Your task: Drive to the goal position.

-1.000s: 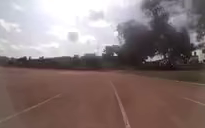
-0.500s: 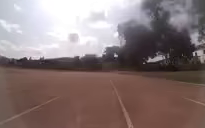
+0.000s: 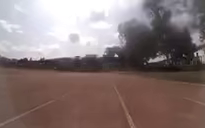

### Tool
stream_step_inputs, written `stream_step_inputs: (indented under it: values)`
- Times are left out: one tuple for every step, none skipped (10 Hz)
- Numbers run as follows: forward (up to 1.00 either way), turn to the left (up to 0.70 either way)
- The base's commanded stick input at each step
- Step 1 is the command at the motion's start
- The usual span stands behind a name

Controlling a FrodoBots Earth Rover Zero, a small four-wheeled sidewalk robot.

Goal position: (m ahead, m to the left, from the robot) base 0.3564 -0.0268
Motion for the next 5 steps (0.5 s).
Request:
stream_step_inputs:
  values:
    - [0.70, 0.00]
    - [0.70, 0.00]
    - [0.70, 0.00]
    - [0.70, 0.00]
    - [0.70, 0.00]
